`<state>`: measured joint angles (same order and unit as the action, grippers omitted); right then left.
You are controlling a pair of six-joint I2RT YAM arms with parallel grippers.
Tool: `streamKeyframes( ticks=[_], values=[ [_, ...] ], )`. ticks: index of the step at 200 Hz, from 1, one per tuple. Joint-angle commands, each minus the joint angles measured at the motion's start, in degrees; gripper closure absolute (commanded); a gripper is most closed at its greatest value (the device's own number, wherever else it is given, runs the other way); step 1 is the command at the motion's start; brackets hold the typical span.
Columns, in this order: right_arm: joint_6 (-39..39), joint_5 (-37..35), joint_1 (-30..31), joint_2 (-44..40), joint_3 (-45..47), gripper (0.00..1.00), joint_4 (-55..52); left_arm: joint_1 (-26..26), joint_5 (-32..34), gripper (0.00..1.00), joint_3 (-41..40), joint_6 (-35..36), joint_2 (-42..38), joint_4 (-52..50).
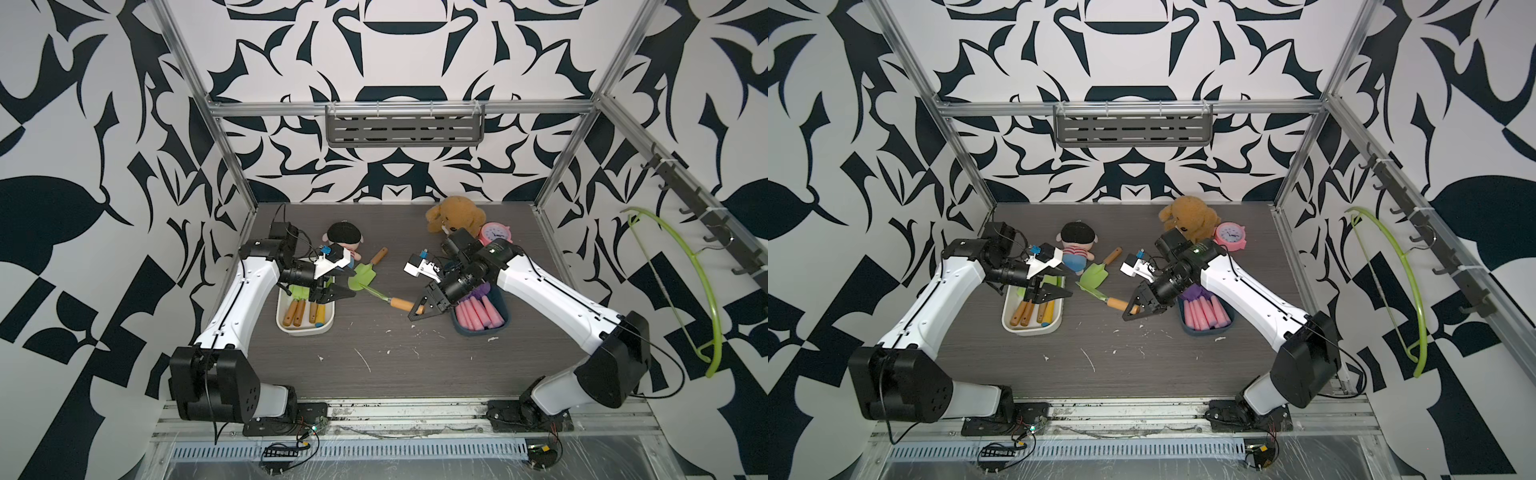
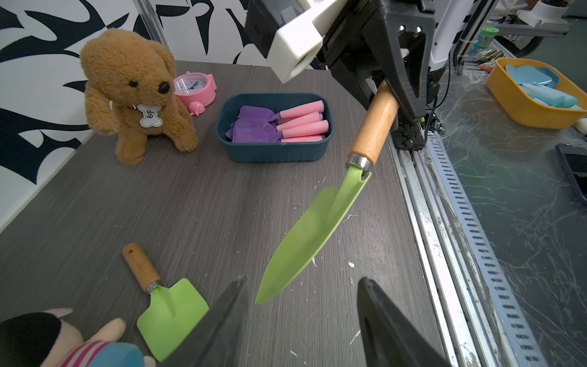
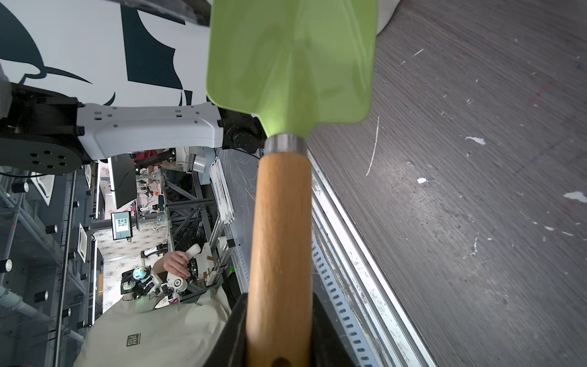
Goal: Sort the small shovels by color and place them into the storage box
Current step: Pick up the shovel from the center of the board.
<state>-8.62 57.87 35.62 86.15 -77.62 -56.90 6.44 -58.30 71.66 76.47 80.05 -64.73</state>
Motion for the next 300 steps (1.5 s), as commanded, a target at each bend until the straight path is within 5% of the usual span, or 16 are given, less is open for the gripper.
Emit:
streamKeyframes(
  ticks=[1, 80, 122, 130, 151, 192, 225, 300],
  values=[
    [1.7, 3.5, 0.1, -1.3, -3.0, 1.0, -0.4, 1.4, -0.3, 0.39, -0.6, 0.2, 1.0, -0.4],
    [2.2, 5.8, 0.1, -0.1, -4.6, 1.0, -0.6, 4.5, -2.7, 0.62, 1.0, 8.3, 2.4, -6.9],
    [2.4, 4.3, 0.1, 0.5, -5.2, 1.0, -0.5, 4.9, -2.9, 0.94, 1.1, 13.1, 1.2, -12.3],
    [2.4, 3.1, 0.1, 0.3, -5.5, 0.93, -0.6, 4.8, -2.2, 1.0, 1.0, 13.3, 0.9, -12.5],
    [3.5, 0.1, -0.6, -0.2, -6.3, 0.72, -1.5, 4.9, 0.7, 1.0, 1.4, 13.1, 0.3, -12.8],
    [9.4, -2.8, -4.0, 2.3, -12.5, 0.56, -9.6, 4.9, 2.4, 1.0, 2.6, 16.4, -0.2, -14.0],
    [14.0, -2.6, -3.7, 7.1, -19.2, 0.49, -18.1, 4.9, 3.8, 1.0, 1.1, 21.7, -0.6, -14.6],
    [17.5, 0.5, 4.8, 18.6, -29.4, 0.53, -26.4, 4.9, 4.0, 1.0, 0.3, 24.1, -0.7, -14.0]
  ],
)
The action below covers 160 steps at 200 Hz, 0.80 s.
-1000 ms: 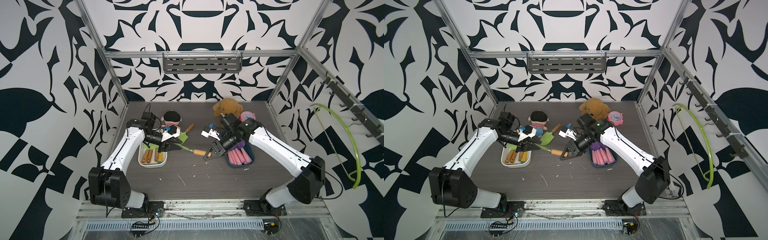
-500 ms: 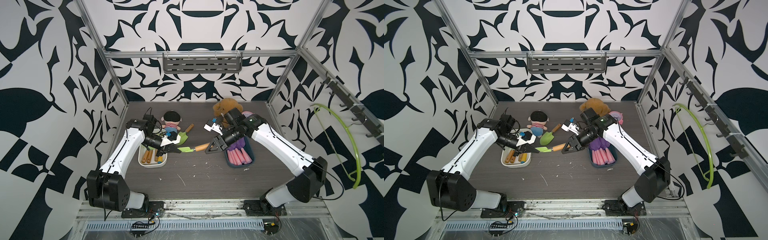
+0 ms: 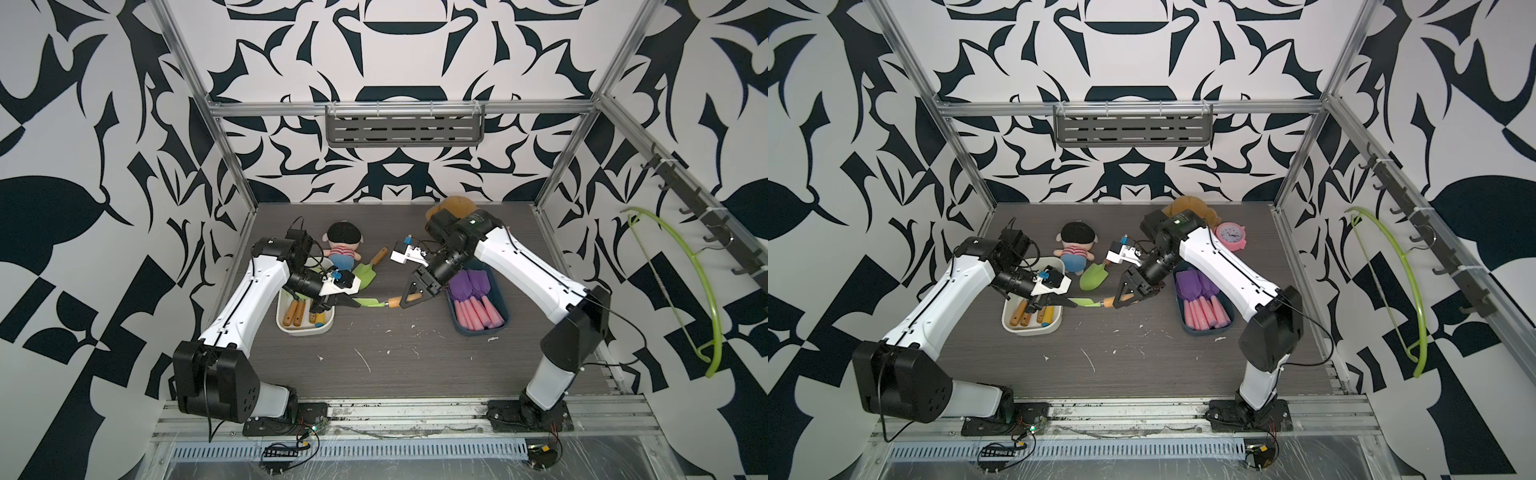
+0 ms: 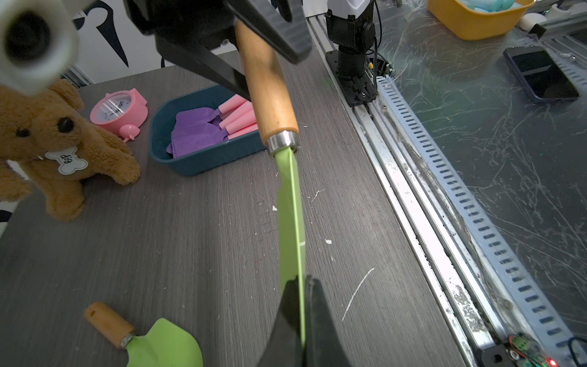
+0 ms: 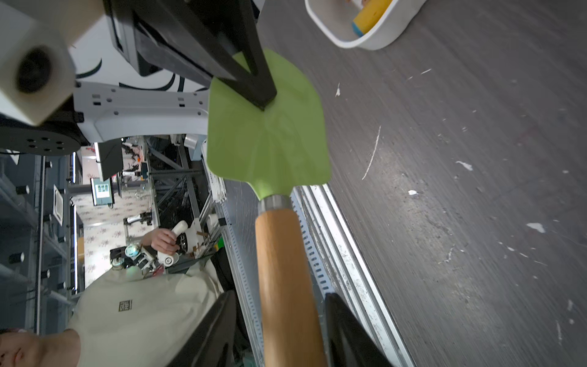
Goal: Sort the small shovels by color and place them into the storage box
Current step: Pick up the shovel from the center of the board.
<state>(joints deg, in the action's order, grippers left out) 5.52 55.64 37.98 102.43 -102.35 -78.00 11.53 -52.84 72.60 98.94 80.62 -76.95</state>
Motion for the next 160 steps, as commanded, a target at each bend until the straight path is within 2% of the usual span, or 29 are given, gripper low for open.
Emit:
streamKeyframes(
  ticks=[1, 14, 30, 47, 61, 65, 77, 92, 110, 131, 160],
  values=[
    [3.4, 2.8, 2.6, 2.6, -4.9, 0.53, -5.5, -0.2, -1.5, 1.0, -0.6, 1.6, -1.2, -1.8],
    [5.0, 3.5, 3.6, 4.9, -7.4, 0.59, -7.9, -0.3, -1.5, 1.0, -0.7, 1.8, -1.4, -2.0],
    [7.1, 4.1, 4.2, 7.2, -10.0, 0.72, -11.0, -0.2, -1.5, 1.0, -0.9, 1.8, -1.6, -1.9],
    [8.0, 3.7, 4.1, 8.0, -11.3, 1.0, -12.2, -0.2, -1.3, 1.0, -1.3, 1.7, -1.7, -1.8],
    [8.2, 2.8, 4.1, 7.6, -11.5, 1.0, -12.1, -0.3, -1.2, 1.0, -1.8, 1.0, -1.8, -1.4],
    [8.2, 2.4, 4.2, 7.3, -11.5, 1.0, -12.0, -0.3, -1.0, 0.97, -1.9, 0.6, -1.8, -1.1],
    [6.9, 0.2, 4.1, 6.2, -10.7, 1.0, -10.5, -0.3, -0.6, 0.8, -2.5, -1.7, -2.0, 0.2],
    [3.3, -4.9, 4.0, 3.7, -8.4, 1.0, -5.7, -0.4, -0.5, 0.56, -3.0, -7.8, -2.2, 3.1],
    [-2.6, -14.1, 4.0, -0.1, -4.0, 1.0, 2.9, -0.5, -1.4, 0.37, -3.1, -16.9, -2.4, 7.1],
    [-8.5, -24.5, 3.9, -4.5, 1.5, 1.0, 12.8, -1.3, -2.5, 0.25, -3.0, -25.9, -2.8, 11.2],
    [-17.2, -35.6, 4.3, -9.5, 9.8, 1.0, 25.5, -3.5, -1.3, 0.18, -4.2, -43.3, -3.9, 20.8]
  ],
)
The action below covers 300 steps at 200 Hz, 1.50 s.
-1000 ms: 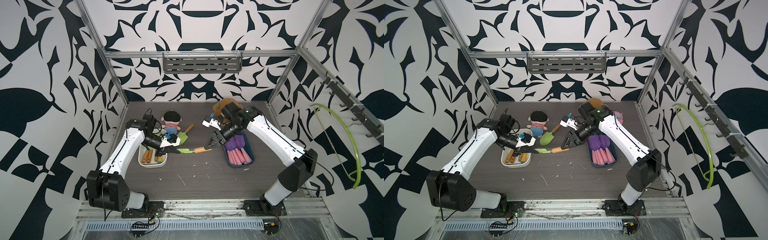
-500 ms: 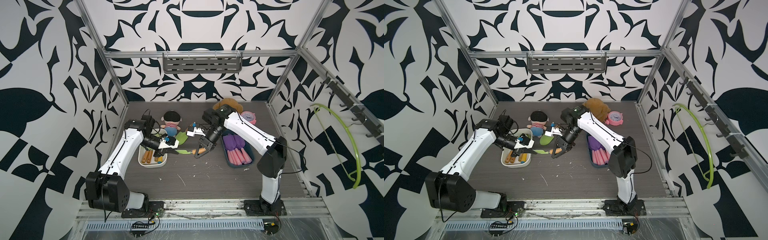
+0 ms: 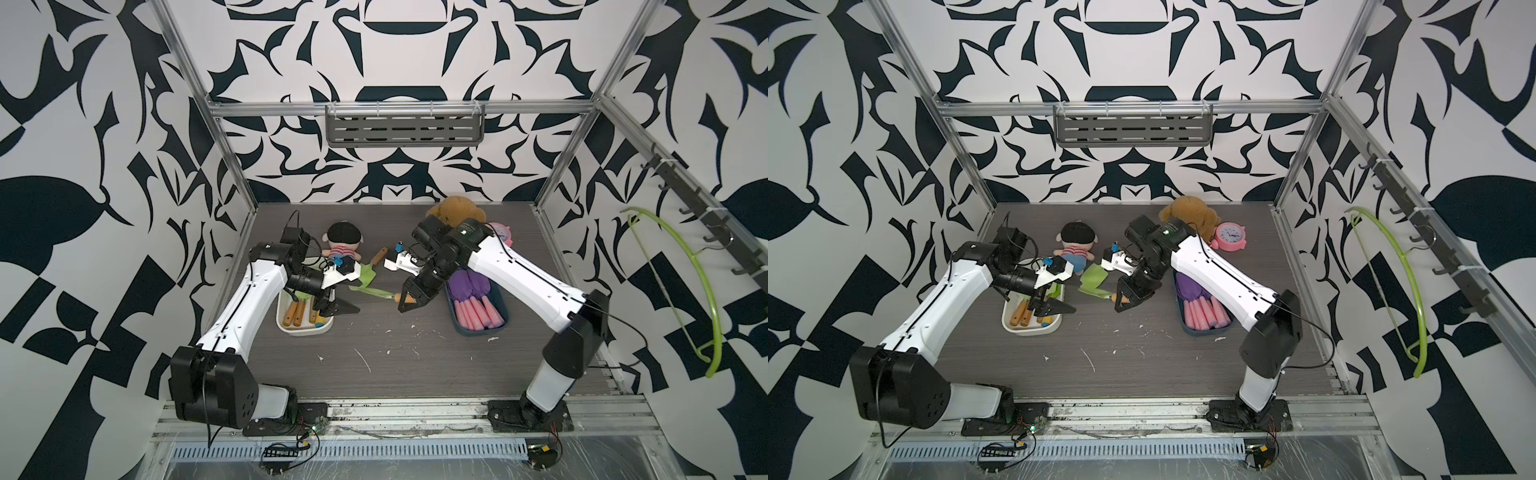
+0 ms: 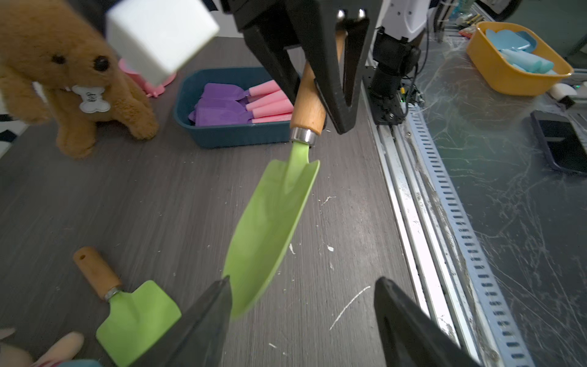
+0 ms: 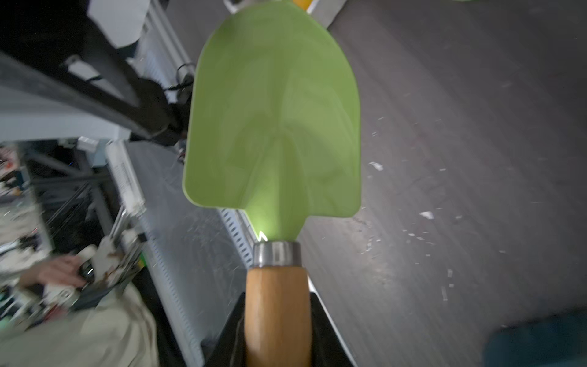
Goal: Sort the small shovels by color and place them into the storage box
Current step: Pick up the shovel from the center of the board, then move the storage box to the center of the board.
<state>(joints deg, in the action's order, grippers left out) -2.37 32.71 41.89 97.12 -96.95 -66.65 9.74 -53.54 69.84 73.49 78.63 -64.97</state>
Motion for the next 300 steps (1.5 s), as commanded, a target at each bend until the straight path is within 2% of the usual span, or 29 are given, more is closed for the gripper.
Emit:
streamKeyframes(
  ticks=[1, 24, 28, 48, 74, 103, 124, 138, 154, 189, 235, 273, 300],
  values=[
    [-9.5, -13.2, 0.5, -4.3, 4.7, 1.0, 14.5, -1.8, -0.4, 0.18, -1.6, -18.6, -2.0, 9.3],
    [-14.7, -18.5, 2.5, -5.8, 9.1, 1.0, 21.3, -3.5, 4.4, 0.16, -3.5, -32.1, -3.0, 15.5],
    [-15.5, -19.1, 3.1, -5.9, 9.7, 1.0, 22.5, -3.8, 6.0, 0.11, -4.1, -34.9, -3.1, 16.9],
    [-17.7, -22.2, 5.8, -4.8, 10.4, 1.0, 25.4, -6.4, 13.6, 0.06, -7.2, -47.9, -3.9, 23.8],
    [-21.9, -26.6, 8.0, -2.4, 10.5, 1.0, 28.4, -14.3, 19.8, 0.0, -11.4, -60.0, -4.0, 30.3],
    [-23.9, -28.5, 11.1, 1.0, 9.5, 1.0, 31.4, -24.3, 23.7, 0.01, -14.0, -72.1, -1.4, 35.8],
    [-25.0, -29.5, 12.5, 3.4, 8.0, 1.0, 32.6, -28.1, 30.8, 0.0, -13.8, -79.5, 2.1, 37.7],
    [-25.0, -29.8, 13.0, 4.8, 7.3, 1.0, 32.9, -28.5, 34.3, 0.01, -13.0, -80.6, 4.2, 37.6],
    [-25.5, -29.8, 13.4, 5.8, 6.7, 1.0, 33.5, -28.5, 35.2, 0.01, -13.0, -82.0, 6.0, 37.9],
    [-26.3, -30.8, 13.9, 7.0, 5.7, 1.0, 33.9, -28.2, 31.4, 0.01, -15.3, -85.7, 9.3, 39.0],
    [-30.8, -34.9, 15.6, 9.6, 3.5, 1.0, 33.0, -24.5, 26.7, 0.01, -19.6, -89.4, 5.8, 42.9],
    [-33.1, -40.5, 19.3, 14.5, -4.1, 1.0, 30.0, -23.8, 22.5, 0.01, -21.3, -94.1, 5.3, 44.9],
    [-35.7, -42.8, 21.4, 20.1, -11.5, 1.0, 27.7, -23.4, 23.0, 0.01, -22.1, -95.5, 4.2, 46.5]
  ],
)
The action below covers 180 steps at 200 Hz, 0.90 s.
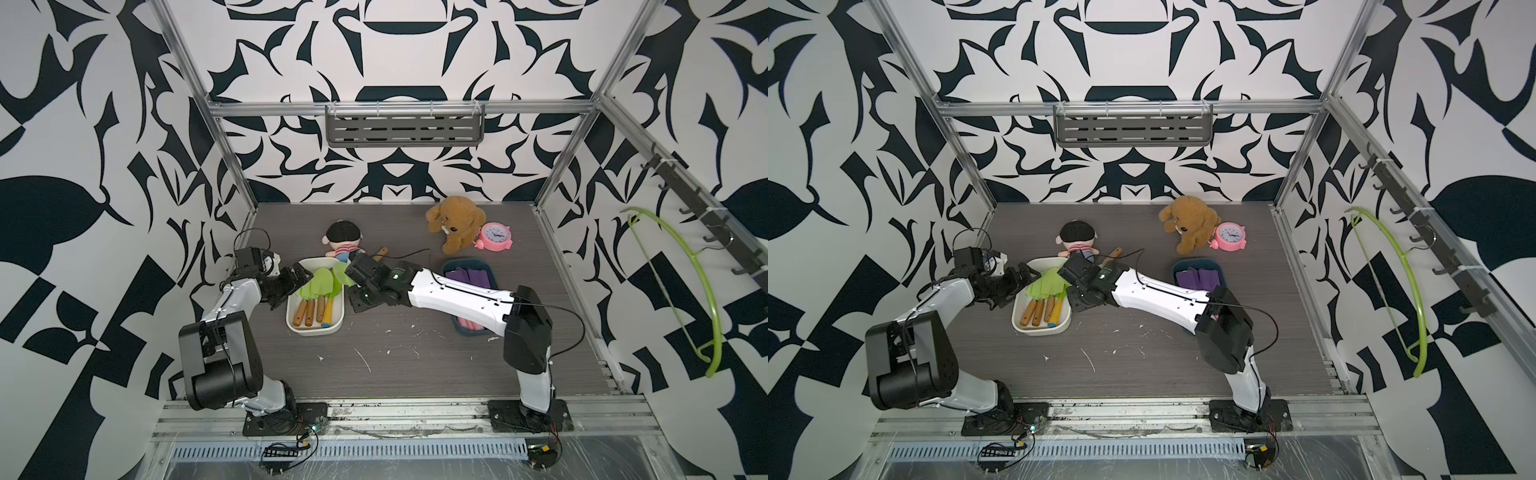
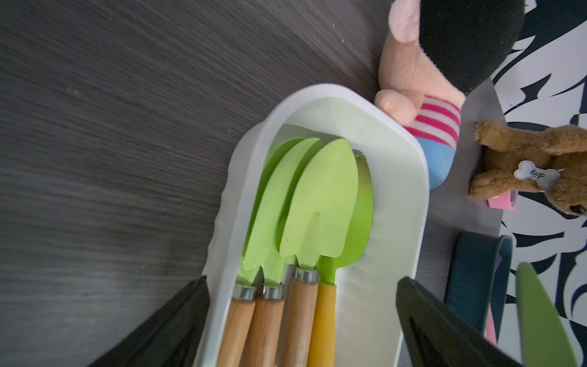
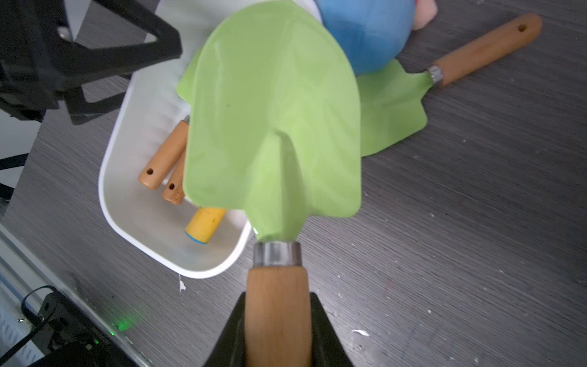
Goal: Sort the small shovels by color and place them into the storage box
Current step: Move the storage box to the center of the board, then place the shovel in the storage box.
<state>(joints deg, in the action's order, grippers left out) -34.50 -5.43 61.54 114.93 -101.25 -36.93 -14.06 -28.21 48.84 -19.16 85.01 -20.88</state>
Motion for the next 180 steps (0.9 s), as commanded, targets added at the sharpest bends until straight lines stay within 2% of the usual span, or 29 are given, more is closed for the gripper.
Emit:
streamKeyframes(
  ticks=[1, 12, 57, 88, 135, 159, 180],
  values=[
    [-3.7, -4.6, 1.9, 2.5, -7.5, 1.0, -2.2, 0.4, -2.2, 0.01, -1.1, -2.9, -2.3, 2.5],
    [-5.9, -7.5, 2.4, 4.8, -10.2, 1.0, -3.1, 0.4, -0.7, 0.0, -1.2, -2.9, -3.0, 2.8],
    [-10.9, -7.6, 4.0, 14.3, -20.6, 1.0, -4.0, -4.6, 3.5, 0.0, -1.8, -5.4, -4.5, 3.8],
    [-12.0, -7.0, 4.8, 19.9, -26.3, 1.0, -4.6, -6.7, 3.2, 0.01, -2.1, -6.0, -4.9, 4.2],
    [-12.4, -6.7, 4.7, 25.4, -31.7, 0.99, -3.7, -6.9, 1.6, 0.0, -2.2, -6.6, -5.4, 4.7],
    [-12.4, -5.8, 4.7, 27.2, -32.5, 0.92, -2.3, -7.0, 1.3, 0.01, -2.4, -6.7, -5.7, 5.0],
    [-12.3, -5.8, 4.7, 27.4, -32.2, 0.76, -0.9, -6.9, 0.9, 0.01, -2.4, -6.8, -5.8, 5.2]
  ],
)
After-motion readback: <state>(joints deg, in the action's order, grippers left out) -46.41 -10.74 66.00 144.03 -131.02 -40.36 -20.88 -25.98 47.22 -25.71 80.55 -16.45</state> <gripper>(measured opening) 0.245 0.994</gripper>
